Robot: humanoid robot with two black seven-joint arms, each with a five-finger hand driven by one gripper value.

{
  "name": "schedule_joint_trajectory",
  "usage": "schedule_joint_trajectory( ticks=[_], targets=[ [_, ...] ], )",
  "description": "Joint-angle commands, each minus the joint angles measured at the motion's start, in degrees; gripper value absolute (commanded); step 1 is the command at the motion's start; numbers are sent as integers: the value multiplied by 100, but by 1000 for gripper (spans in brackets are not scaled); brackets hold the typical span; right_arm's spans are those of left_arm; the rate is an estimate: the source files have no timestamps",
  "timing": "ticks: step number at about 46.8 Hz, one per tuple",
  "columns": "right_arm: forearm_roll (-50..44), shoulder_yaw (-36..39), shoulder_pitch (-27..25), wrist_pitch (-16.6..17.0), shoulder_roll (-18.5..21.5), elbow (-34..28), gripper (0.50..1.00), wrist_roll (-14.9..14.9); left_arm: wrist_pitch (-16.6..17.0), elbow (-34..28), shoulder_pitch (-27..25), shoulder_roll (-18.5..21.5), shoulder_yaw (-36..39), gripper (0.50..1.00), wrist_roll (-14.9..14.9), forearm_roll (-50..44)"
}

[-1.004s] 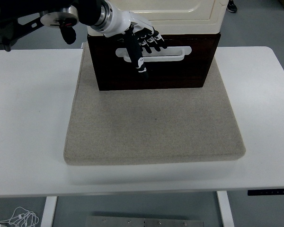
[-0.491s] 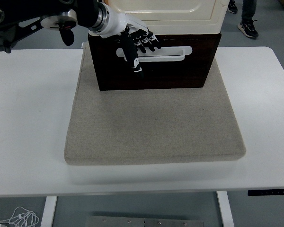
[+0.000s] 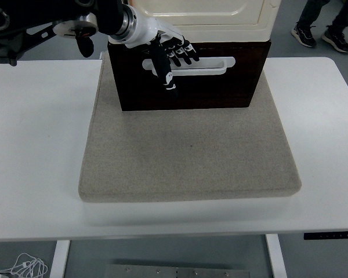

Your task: Open the drawer under the combination cabinet

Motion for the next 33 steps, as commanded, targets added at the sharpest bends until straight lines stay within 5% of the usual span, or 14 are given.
schedule_joint_trajectory(
  ticks=[1, 33],
  targets=[
    [0, 0, 6, 0, 0, 0, 926, 0, -1, -2, 2, -24, 0, 1000, 0, 8],
    [0, 0, -3, 0, 0, 0, 926, 0, -1, 42, 81, -164, 9, 1000, 43, 8]
  ],
)
